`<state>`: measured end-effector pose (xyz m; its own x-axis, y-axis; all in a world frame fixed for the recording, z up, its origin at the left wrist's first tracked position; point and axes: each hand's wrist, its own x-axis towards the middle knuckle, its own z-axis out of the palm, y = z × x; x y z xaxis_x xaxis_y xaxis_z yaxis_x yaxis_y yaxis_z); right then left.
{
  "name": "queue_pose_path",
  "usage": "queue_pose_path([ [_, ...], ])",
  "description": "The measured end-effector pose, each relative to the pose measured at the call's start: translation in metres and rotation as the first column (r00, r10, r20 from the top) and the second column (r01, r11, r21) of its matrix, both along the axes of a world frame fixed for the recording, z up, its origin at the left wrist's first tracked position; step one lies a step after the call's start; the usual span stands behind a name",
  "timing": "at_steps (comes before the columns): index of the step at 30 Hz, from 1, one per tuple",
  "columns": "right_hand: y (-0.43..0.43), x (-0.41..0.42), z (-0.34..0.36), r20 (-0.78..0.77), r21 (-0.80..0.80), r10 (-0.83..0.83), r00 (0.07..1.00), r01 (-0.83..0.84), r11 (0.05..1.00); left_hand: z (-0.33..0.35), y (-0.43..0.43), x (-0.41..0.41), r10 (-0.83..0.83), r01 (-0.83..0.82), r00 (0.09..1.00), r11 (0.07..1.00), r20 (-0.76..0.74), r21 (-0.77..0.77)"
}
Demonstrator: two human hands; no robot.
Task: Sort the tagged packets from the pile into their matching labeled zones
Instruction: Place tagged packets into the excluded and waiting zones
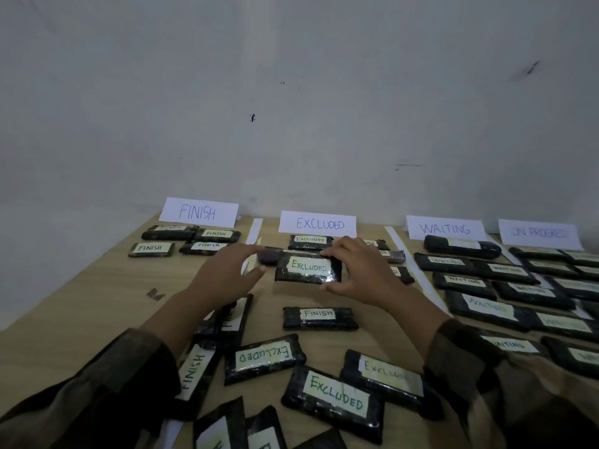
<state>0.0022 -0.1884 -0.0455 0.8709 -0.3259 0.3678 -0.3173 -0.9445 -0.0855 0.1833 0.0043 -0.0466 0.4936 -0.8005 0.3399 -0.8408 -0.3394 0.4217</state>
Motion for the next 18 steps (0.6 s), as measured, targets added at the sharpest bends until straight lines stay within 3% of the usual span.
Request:
queue_pose_path([
  [8,0.003,0.037,-0.010,-0.133,0.016,-0.013,0.991,0.015,1.000,-0.006,0.014,0.022,0.042,-0.055,0.994,0.991,0.105,0.120],
  [18,0.008,0.046,-0.017,-0.329,-0.026,-0.051,0.943,0.046,0.999,-0.010,0.023,0.040,0.080,-0.091,0.992,0.989,0.095,0.120],
])
